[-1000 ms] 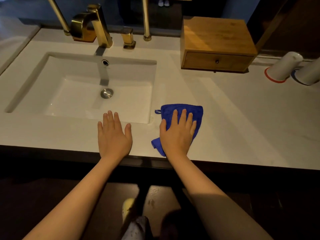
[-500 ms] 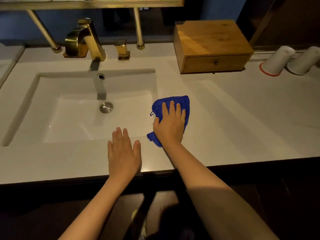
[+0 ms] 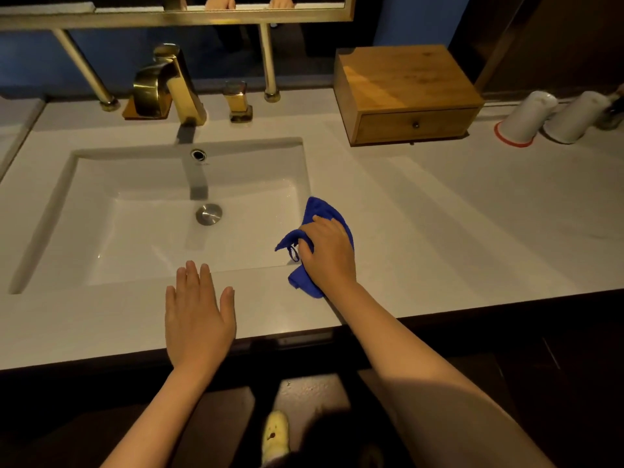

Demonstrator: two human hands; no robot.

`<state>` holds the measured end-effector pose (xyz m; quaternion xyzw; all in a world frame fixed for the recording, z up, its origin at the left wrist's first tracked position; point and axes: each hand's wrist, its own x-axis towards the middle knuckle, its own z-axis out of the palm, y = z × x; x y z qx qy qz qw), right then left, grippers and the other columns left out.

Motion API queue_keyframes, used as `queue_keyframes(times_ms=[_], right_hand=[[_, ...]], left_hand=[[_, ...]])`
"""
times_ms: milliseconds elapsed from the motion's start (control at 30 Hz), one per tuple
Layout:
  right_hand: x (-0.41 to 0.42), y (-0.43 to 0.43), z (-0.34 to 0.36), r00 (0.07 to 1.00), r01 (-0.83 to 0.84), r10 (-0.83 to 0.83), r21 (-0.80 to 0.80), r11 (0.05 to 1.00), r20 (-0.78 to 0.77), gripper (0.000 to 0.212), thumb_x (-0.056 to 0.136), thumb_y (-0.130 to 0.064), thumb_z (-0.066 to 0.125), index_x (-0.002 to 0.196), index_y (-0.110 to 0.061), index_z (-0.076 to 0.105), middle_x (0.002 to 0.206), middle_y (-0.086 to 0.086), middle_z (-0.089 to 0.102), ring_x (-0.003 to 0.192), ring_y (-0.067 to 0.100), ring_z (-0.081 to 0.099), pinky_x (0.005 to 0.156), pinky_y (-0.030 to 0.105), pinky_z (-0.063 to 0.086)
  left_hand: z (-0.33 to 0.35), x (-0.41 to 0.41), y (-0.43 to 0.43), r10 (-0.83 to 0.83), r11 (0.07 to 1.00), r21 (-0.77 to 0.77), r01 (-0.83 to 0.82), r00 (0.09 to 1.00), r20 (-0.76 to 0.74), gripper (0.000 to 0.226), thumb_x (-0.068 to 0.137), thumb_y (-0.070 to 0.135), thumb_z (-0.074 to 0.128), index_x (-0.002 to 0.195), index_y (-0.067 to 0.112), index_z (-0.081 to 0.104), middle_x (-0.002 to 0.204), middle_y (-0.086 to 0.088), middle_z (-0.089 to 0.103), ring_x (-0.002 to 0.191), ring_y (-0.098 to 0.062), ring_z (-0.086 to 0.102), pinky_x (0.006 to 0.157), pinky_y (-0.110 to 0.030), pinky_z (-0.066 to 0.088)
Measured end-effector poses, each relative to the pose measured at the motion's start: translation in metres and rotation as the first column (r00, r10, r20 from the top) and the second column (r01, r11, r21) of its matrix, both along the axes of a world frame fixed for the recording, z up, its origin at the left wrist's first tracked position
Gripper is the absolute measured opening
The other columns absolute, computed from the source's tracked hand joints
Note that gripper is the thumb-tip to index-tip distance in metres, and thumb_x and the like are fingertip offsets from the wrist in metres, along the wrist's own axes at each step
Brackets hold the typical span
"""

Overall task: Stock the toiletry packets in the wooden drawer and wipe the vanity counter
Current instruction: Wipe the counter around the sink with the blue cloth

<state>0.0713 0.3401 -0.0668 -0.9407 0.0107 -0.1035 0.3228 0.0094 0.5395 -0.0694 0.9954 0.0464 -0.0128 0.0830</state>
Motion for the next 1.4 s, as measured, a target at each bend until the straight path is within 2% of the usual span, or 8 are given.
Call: queue_keyframes(times_ms=[100,333,433,567,667,867,1033,1400], right_hand=[[-0.007,0.0,0.011,0.999,0.038,-0.04,0.059,0.998,0.029,0.027,0.085,-0.017,0.041,0.086,-0.011,0.067,0.079,0.005,0.068,0.082,0.022,0.056,0.081,0.039,0.046],[0.011,-0.031,0.058,0.956,0.265,-0.248,0.096,0.959,-0.159,0.025,0.091,-0.014,0.042,0.114,-0.01,0.051,0.114,0.011,0.057,0.108,0.03,0.047,0.092,0.041,0.037],[0.005,-0.054,0.07,0.953,0.303,-0.3,0.065,0.951,-0.05,0.021,0.09,-0.017,0.055,0.111,-0.013,0.053,0.106,0.009,0.062,0.098,0.027,0.055,0.087,0.044,0.047],[-0.016,-0.067,0.075,0.936,0.342,-0.323,-0.15,0.928,0.138,0.024,0.087,-0.026,0.062,0.105,-0.012,0.057,0.097,0.007,0.063,0.09,0.024,0.054,0.079,0.032,0.034],[-0.038,-0.066,0.052,0.981,0.195,-0.184,-0.32,0.927,0.064,0.025,0.088,-0.032,0.057,0.104,-0.013,0.059,0.101,0.009,0.06,0.096,0.029,0.049,0.079,0.036,0.031],[-0.069,-0.053,0.024,0.954,-0.242,0.153,-0.36,0.901,-0.258,0.059,0.091,-0.045,0.015,0.135,-0.02,0.045,0.15,0.006,0.035,0.14,0.027,0.025,0.114,0.046,0.013],[-0.061,-0.082,0.03,0.897,-0.41,0.343,-0.239,0.88,-0.278,0.05,0.09,-0.05,0.038,0.132,-0.024,0.049,0.139,-0.002,0.051,0.124,0.021,0.048,0.103,0.037,0.036],[0.046,-0.058,0.006,0.969,-0.241,0.219,-0.235,0.942,-0.118,0.039,0.091,-0.034,0.053,0.127,-0.02,0.057,0.138,0.004,0.052,0.13,0.029,0.04,0.107,0.046,0.033]], left_hand=[[-0.001,0.0,0.001,-0.007,1.0,0.007,0.007,1.0,0.004,0.068,0.092,0.044,0.016,0.145,0.003,0.024,0.155,-0.017,0.022,0.144,-0.029,0.017,0.117,-0.043,0.012],[-0.002,0.0,0.001,-0.008,1.0,0.02,0.008,1.0,0.01,0.067,0.093,0.044,0.017,0.145,0.004,0.026,0.155,-0.017,0.023,0.144,-0.029,0.018,0.117,-0.043,0.012],[-0.004,0.001,0.002,-0.008,1.0,0.026,0.008,1.0,0.007,0.062,0.095,0.041,0.022,0.145,0.003,0.026,0.154,-0.017,0.023,0.144,-0.029,0.018,0.118,-0.044,0.013],[-0.004,0.0,0.002,-0.006,0.999,0.032,0.006,1.0,0.012,0.064,0.094,0.042,0.02,0.144,0.003,0.028,0.154,-0.018,0.025,0.144,-0.03,0.019,0.117,-0.043,0.013],[-0.004,0.001,0.002,-0.01,1.0,0.022,0.01,1.0,0.008,0.059,0.097,0.038,0.028,0.144,0.003,0.027,0.154,-0.018,0.023,0.144,-0.03,0.018,0.118,-0.044,0.013],[-0.003,0.001,0.002,-0.011,1.0,0.022,0.011,1.0,0.01,0.059,0.097,0.038,0.027,0.145,0.004,0.025,0.155,-0.017,0.021,0.145,-0.029,0.016,0.118,-0.043,0.011],[-0.004,0.002,0.002,-0.011,0.999,0.037,0.011,1.0,0.013,0.067,0.092,0.044,0.015,0.145,0.004,0.026,0.155,-0.016,0.022,0.145,-0.029,0.017,0.117,-0.042,0.012],[-0.005,0.001,0.002,0.001,0.999,0.033,-0.002,1.0,0.015,0.065,0.092,0.043,0.018,0.145,0.005,0.027,0.154,-0.016,0.024,0.144,-0.028,0.018,0.118,-0.042,0.014]])
